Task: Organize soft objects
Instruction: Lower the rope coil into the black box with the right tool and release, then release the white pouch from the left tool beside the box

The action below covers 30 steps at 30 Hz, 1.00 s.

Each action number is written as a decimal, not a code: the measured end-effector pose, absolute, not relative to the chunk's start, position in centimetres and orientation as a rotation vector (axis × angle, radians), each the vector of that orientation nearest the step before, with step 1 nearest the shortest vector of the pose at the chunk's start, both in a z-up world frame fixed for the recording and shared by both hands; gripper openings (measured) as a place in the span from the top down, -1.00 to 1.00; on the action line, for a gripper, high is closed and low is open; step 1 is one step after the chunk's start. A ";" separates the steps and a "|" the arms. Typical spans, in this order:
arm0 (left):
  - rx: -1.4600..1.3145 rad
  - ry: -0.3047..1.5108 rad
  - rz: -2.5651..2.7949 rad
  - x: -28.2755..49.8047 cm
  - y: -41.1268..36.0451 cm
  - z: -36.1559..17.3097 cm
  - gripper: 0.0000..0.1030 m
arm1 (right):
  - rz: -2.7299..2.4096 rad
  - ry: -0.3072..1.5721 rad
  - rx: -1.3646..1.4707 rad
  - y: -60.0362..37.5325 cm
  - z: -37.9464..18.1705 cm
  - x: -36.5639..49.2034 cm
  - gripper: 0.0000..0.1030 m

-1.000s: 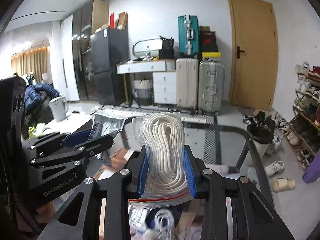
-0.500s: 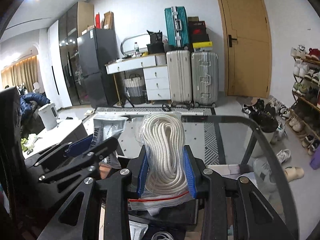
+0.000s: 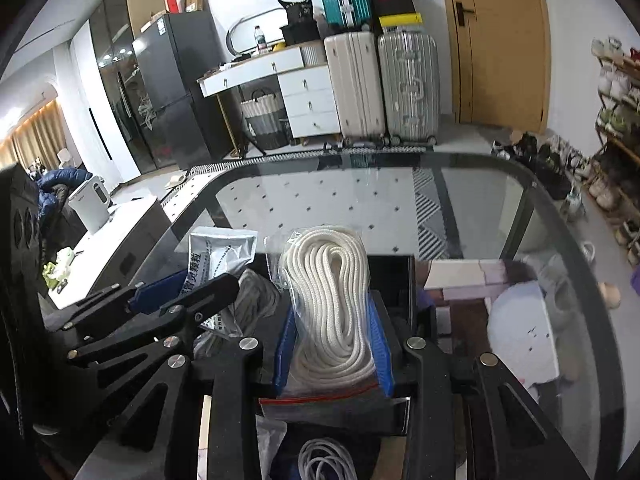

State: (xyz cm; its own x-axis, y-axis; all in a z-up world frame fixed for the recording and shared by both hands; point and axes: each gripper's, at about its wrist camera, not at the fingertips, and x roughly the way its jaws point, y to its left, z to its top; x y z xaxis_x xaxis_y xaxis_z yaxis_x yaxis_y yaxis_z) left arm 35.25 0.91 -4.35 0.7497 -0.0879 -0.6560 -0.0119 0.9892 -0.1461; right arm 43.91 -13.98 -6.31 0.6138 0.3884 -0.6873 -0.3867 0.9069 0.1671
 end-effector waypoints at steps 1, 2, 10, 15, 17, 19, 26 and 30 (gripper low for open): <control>-0.144 0.735 -0.043 35.3 0.8 -4.6 0.34 | 0.449 0.802 0.008 -14.1 -6.5 44.0 0.35; -0.138 0.743 -0.045 35.4 0.7 -4.6 0.34 | 0.451 0.809 0.010 -14.1 -6.7 43.9 0.35; -0.145 0.768 -0.037 35.5 0.7 -5.0 0.33 | 0.464 0.837 0.044 -14.7 -7.4 44.0 0.33; -0.169 0.789 -0.068 35.6 1.1 -5.0 0.31 | 0.462 0.837 0.047 -14.8 -7.2 43.8 0.27; -0.183 0.800 -0.070 35.6 1.2 -5.0 0.31 | 0.462 0.841 0.049 -14.7 -6.9 43.5 0.24; -0.170 0.811 -0.056 35.6 1.1 -5.0 0.20 | 0.435 0.819 0.032 -14.9 -6.6 43.2 0.23; -0.191 0.808 -0.043 34.6 1.7 -3.9 -0.11 | 0.434 0.811 0.017 -16.1 -5.6 42.7 0.01; -0.190 0.830 -0.072 32.7 1.4 -3.1 -0.35 | 0.457 0.848 0.031 -16.9 -4.9 41.5 0.01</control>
State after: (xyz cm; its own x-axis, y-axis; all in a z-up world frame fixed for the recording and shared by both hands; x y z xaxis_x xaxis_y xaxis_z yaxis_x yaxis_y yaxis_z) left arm 32.71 1.38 -3.12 0.6734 -0.1378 -0.7263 -0.0108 0.9805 -0.1961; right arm 41.51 -16.93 -4.88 0.5709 0.4016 -0.7161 -0.3774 0.9030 0.2055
